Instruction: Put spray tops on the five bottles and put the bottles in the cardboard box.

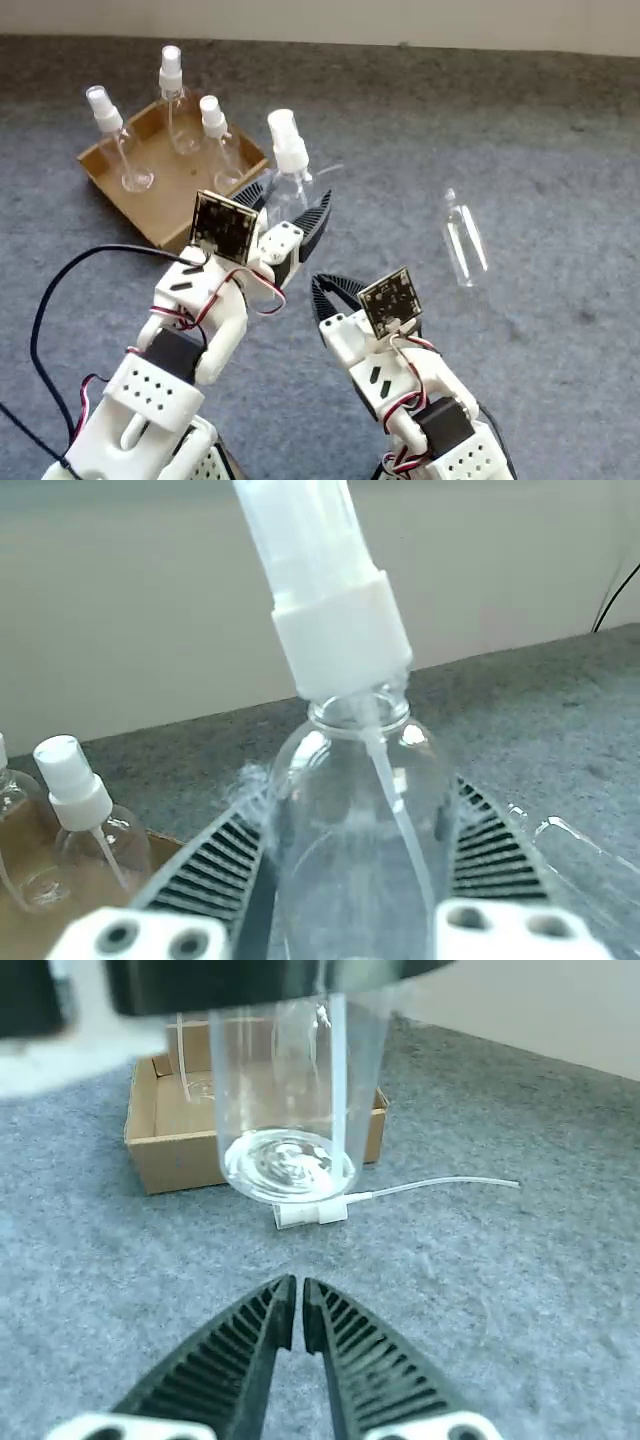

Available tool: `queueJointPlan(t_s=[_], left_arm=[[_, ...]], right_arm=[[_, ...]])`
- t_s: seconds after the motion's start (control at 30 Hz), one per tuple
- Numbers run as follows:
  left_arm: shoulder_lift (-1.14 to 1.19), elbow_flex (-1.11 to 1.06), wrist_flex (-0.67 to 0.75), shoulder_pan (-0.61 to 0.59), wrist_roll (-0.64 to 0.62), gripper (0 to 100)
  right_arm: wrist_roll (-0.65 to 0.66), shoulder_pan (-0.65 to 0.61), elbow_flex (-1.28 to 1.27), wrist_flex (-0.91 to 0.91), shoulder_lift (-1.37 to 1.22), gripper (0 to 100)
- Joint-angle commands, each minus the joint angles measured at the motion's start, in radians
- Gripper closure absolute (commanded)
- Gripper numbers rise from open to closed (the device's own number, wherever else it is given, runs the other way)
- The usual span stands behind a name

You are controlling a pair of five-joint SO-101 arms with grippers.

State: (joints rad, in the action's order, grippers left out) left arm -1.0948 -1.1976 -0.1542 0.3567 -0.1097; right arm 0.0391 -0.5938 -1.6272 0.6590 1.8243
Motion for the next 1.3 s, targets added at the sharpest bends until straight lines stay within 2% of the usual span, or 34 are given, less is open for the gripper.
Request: queueJointPlan(t_s=[0.0, 0.13, 0.37, 0.57, 0.83, 1.03, 1.13, 1.27], left_arm=[[0.059, 0.07, 0.101, 0.016, -0.123, 94], [0.113, 0.07, 0.147, 0.018, -0.181, 94], [0.202, 0.068, 0.242, 0.099, -0.181, 94], [0.217, 0.068, 0.238, 0.165, -0.181, 94], [0.216, 0.068, 0.236, 0.17, -0.183, 94], [0.214, 0.068, 0.235, 0.171, -0.183, 94], [0.213, 0.068, 0.235, 0.171, -0.183, 94], [0.127, 0.013, 0.236, 0.173, -0.183, 94]], right_arm=[[-0.071, -0.01, 0.012, -0.036, 0.008, 99.3], [-0.222, -0.008, 0.012, -0.136, 0.008, 99.3], [-0.121, -0.01, -0.05, -0.209, 0.008, 99.3], [-0.11, -0.008, -0.114, -0.274, 0.008, 99.3], [-0.109, 0.004, -0.147, -0.277, 0.008, 99.3], [-0.109, 0.099, -0.147, -0.277, 0.007, 99.3], [-0.109, 0.101, -0.148, -0.277, 0.004, 99.3], [-0.109, 0.101, -0.148, -0.277, -0.001, 99.3]])
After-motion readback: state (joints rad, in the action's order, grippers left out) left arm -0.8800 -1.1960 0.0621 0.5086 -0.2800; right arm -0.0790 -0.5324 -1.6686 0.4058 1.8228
